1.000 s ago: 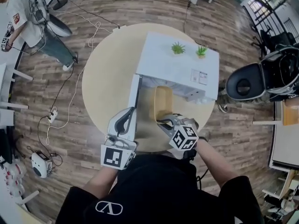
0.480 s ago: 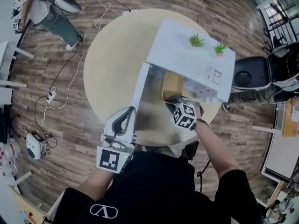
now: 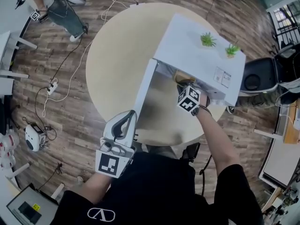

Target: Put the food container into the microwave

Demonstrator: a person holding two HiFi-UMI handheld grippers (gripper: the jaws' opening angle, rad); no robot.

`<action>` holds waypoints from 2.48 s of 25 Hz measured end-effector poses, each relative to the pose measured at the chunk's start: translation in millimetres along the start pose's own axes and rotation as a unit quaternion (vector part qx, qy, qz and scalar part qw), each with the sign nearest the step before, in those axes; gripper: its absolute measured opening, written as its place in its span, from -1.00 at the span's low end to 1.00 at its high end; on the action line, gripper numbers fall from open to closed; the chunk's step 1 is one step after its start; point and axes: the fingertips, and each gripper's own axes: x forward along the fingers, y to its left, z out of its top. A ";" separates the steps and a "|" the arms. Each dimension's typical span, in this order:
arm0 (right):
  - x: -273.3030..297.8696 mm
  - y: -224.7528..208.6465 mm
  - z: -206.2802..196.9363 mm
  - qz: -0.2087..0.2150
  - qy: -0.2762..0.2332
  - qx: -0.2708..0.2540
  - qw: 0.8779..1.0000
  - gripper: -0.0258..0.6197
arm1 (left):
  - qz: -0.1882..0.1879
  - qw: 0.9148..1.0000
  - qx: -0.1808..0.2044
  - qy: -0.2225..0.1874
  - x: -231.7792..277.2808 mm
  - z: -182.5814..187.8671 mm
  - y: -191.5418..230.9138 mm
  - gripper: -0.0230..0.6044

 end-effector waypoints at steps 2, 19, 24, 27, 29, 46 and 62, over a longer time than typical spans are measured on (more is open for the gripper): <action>5.4 -11.9 -1.2 -0.016 0.008 0.008 1.000 -0.89 | 0.001 1.000 -0.001 0.002 -1.6 -2.7 -0.5 -0.93; 31.4 -48.2 -4.8 -0.077 0.016 0.033 0.996 -0.87 | 0.008 1.000 -0.010 0.016 -11.4 -16.9 1.7 -0.93; 25.6 -49.0 1.0 -0.094 -0.001 0.036 0.995 -0.82 | 0.005 1.000 -0.011 0.018 -10.2 -16.9 -0.9 -0.93; 22.7 -52.8 -0.2 -0.116 -0.009 0.040 0.992 -0.67 | 0.002 1.000 -0.011 0.016 -8.7 -17.2 -3.1 -0.93; 20.5 -52.8 -1.4 -0.125 -0.014 0.044 0.991 -0.54 | 0.000 1.000 -0.011 0.017 -8.5 -18.5 -4.6 -0.93; -77.8 51.9 -32.1 -0.108 -0.044 0.083 0.990 -0.54 | -0.052 0.999 0.007 0.001 22.5 3.6 -22.8 -0.93; -305.8 71.7 49.7 -0.154 -0.256 0.157 0.941 -0.88 | -0.105 0.992 0.038 -0.055 48.7 73.8 -67.6 -0.93</action>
